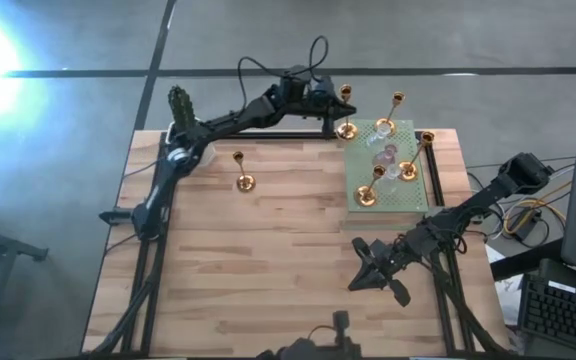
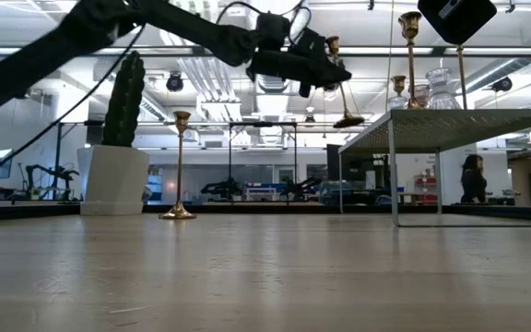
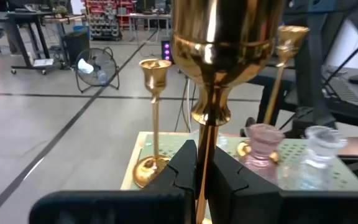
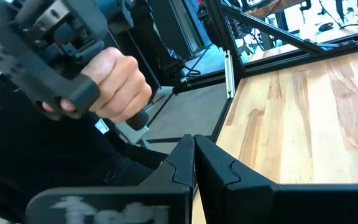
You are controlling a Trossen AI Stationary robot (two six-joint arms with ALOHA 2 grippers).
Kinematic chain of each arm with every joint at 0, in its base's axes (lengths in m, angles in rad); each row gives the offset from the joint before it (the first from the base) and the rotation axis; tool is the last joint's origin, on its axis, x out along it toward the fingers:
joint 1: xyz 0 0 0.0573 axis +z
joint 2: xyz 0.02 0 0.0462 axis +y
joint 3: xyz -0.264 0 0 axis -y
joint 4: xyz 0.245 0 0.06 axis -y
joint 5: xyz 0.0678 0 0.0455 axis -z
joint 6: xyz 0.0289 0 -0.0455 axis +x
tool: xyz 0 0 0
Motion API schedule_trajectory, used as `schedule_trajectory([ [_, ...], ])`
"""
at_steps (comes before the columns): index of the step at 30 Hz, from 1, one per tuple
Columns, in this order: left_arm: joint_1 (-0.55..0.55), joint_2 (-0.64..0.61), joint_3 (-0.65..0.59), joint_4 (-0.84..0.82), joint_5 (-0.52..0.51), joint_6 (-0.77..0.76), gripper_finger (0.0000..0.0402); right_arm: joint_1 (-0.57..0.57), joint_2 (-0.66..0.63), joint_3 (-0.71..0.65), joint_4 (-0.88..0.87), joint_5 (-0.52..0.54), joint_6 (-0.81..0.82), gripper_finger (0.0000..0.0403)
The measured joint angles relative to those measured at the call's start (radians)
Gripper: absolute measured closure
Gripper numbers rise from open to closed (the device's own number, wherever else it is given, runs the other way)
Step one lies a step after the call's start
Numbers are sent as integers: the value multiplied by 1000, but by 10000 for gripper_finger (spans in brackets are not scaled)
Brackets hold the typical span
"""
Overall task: Pick & Place candle stick holders
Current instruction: Put the gold candle holder on the shelf
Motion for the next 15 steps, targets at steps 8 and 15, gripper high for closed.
schedule_trajectory([
  [8,-1,140,226,-113,6,69,385,0,0,0,-1,0,-2,394],
  [15,3,136,162,-84,10,105,385,-1,0,0,-1,4,-27,394],
])
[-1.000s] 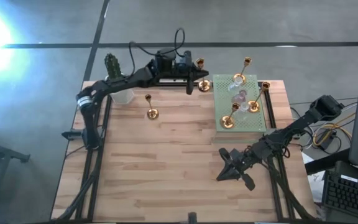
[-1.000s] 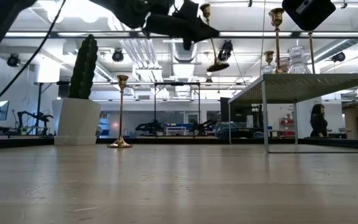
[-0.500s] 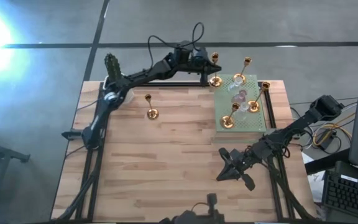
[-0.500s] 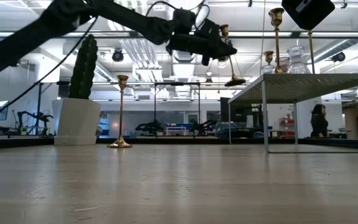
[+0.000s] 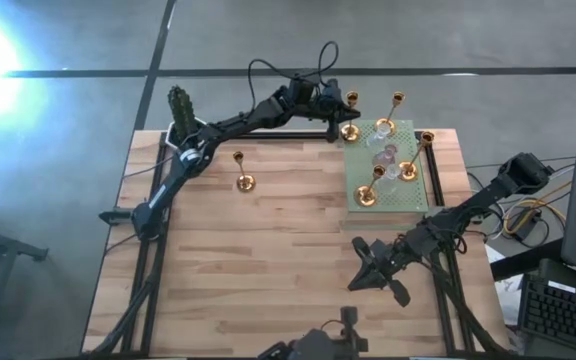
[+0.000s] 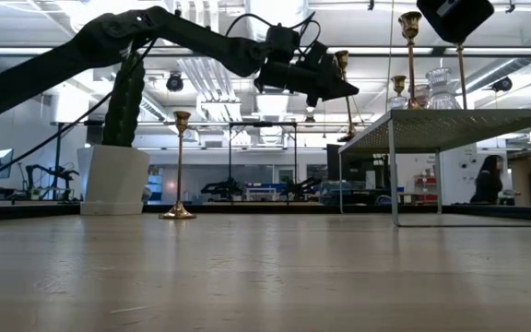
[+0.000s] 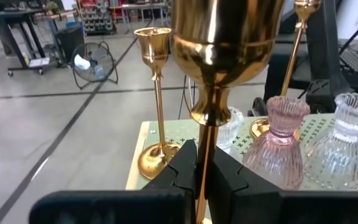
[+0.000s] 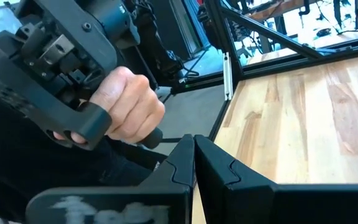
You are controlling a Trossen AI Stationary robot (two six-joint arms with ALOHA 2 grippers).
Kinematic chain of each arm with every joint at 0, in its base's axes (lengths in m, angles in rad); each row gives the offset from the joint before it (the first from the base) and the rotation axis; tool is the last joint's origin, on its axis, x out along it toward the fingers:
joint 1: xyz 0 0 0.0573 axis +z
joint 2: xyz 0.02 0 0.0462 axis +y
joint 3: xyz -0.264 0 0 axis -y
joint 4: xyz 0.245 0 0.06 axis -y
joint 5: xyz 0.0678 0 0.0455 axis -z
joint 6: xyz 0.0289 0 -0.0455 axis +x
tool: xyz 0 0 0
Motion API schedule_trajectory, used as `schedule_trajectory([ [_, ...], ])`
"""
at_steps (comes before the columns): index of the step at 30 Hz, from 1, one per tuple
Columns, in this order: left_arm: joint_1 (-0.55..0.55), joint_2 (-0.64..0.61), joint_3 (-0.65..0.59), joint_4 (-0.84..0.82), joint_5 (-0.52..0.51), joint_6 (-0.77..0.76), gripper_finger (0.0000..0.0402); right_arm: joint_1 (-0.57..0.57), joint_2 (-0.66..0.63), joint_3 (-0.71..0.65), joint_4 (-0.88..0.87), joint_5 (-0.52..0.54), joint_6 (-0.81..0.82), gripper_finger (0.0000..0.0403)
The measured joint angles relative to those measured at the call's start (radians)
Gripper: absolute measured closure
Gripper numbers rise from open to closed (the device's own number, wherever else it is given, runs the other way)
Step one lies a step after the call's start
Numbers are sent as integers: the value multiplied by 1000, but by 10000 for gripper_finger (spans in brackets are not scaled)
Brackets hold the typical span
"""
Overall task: Pick & Place candle stick holders
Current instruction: Put the gold candle holder on the shelf
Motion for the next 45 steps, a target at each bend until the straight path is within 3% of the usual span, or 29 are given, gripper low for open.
schedule_trajectory([
  [35,-6,5,-62,96,31,-1,384,1,0,0,1,22,-18,394],
  [45,-6,6,-68,153,24,-11,328,1,0,0,1,22,-15,394],
])
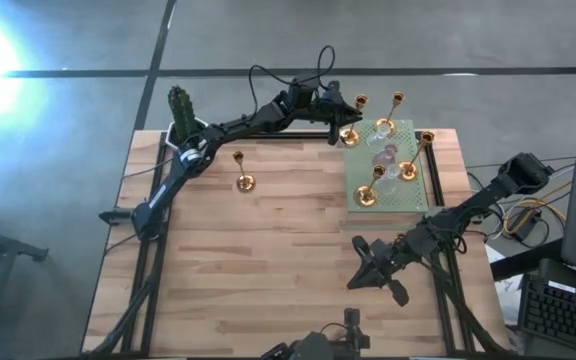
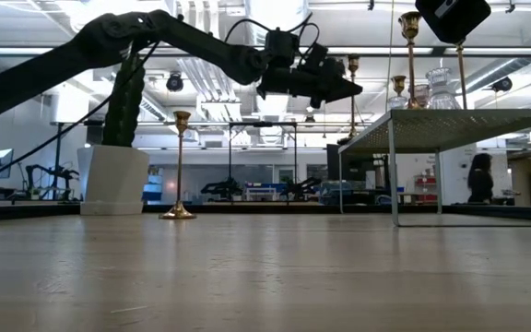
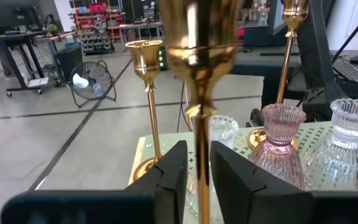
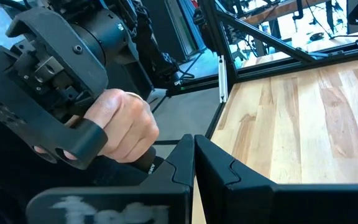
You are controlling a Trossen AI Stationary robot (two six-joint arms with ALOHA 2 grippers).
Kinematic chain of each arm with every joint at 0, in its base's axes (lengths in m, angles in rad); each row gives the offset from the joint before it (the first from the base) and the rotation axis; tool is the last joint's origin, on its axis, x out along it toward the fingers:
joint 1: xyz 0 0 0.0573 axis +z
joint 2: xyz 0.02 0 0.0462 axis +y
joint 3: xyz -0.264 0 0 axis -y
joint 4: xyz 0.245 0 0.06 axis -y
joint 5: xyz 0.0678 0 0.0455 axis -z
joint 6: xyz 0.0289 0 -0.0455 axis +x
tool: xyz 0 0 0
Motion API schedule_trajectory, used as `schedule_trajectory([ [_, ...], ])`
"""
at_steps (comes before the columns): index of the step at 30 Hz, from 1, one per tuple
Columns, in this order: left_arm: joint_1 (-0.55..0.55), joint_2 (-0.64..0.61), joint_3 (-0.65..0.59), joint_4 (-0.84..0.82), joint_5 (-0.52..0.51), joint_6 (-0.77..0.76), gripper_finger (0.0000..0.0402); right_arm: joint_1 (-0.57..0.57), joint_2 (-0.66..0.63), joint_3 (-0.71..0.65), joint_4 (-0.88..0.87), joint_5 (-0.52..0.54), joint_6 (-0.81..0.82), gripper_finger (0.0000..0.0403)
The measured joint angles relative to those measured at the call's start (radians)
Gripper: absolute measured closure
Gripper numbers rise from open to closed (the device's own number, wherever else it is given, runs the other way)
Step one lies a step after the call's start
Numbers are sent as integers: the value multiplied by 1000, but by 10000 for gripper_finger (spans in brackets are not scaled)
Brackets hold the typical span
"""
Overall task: Pick & Place candle stick holders
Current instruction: Put the gold candle holder on the shelf
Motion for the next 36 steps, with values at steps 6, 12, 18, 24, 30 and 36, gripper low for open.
schedule_trajectory([
  [6,0,0,0,32,-9,-26,300,0,0,0,0,0,4,394],
  [12,0,0,0,42,-49,-50,257,0,0,0,0,0,44,394],
  [18,1,0,0,10,-68,-55,213,0,0,0,0,-1,45,394],
  [24,1,0,0,-46,-67,-63,175,0,0,0,0,-1,45,394],
  [30,2,-3,0,-136,-69,-24,148,0,0,0,0,-2,46,394],
  [36,4,-20,0,-187,-70,10,140,0,0,0,0,-2,52,394],
])
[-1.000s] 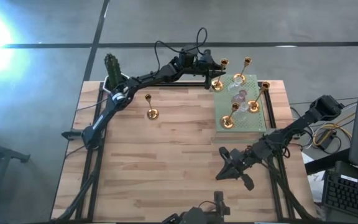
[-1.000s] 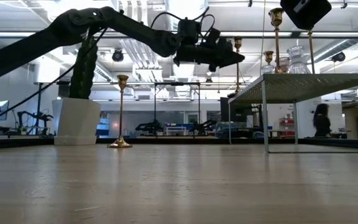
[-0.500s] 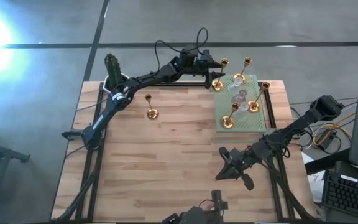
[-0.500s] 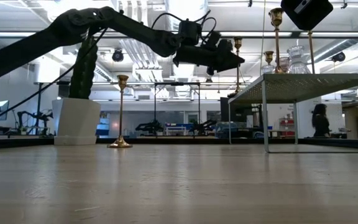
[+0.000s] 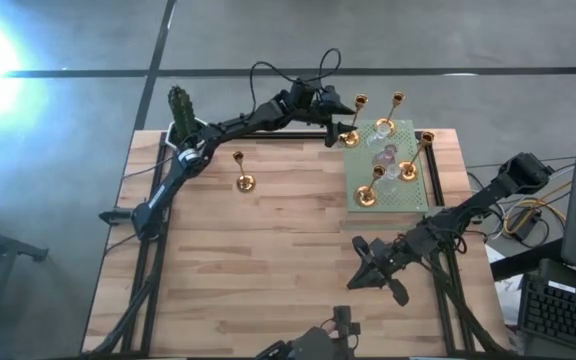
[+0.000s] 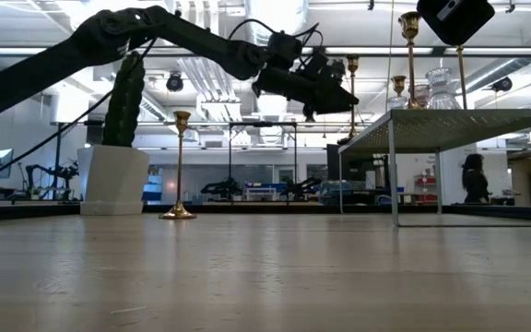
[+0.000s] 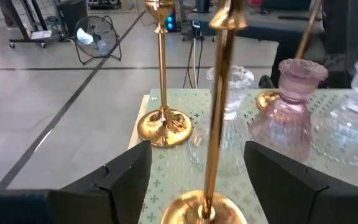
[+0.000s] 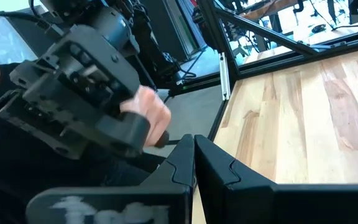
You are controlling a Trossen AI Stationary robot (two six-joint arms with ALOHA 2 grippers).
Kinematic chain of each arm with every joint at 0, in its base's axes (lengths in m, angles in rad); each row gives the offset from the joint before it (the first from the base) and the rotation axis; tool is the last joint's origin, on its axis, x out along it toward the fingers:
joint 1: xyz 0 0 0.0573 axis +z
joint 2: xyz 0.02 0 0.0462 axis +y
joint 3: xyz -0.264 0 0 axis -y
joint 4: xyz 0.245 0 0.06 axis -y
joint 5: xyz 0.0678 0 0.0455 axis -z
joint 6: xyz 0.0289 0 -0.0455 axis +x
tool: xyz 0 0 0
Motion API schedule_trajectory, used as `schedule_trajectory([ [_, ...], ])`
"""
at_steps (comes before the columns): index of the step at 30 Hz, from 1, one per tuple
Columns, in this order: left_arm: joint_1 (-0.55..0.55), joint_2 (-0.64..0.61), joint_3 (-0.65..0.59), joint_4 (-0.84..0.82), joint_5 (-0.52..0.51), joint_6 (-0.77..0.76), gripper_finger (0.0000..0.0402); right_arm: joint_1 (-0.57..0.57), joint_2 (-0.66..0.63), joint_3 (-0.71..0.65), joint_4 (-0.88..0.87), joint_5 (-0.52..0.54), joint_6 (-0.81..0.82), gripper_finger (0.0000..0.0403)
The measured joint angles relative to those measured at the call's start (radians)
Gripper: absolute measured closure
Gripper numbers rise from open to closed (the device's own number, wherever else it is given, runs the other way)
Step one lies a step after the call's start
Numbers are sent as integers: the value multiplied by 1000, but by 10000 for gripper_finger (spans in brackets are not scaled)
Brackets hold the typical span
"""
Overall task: Pick & Place candle stick holders
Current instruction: Put the gold candle holder on the shelf
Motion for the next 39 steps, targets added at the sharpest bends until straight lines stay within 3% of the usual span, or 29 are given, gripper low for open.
schedule_trajectory([
  [9,3,-100,0,-248,-44,110,142,0,0,0,-3,0,2,394],
  [14,2,-182,0,-464,-45,152,145,1,0,0,-13,-18,37,394],
  [19,-4,-309,-71,-580,-26,166,154,31,-21,-1,-33,-76,54,394],
  [23,-7,-480,-275,-567,-7,149,158,93,-67,-1,-53,-77,55,394],
  [28,-10,-761,-665,-413,-16,78,159,168,-134,-5,-101,-25,46,394],
  [34,-10,-1093,-1077,-165,-168,-1,159,191,-208,-8,-238,-15,66,394],
  [39,-10,-1316,-1293,-92,-218,-56,159,189,-242,-8,-370,27,163,394],
])
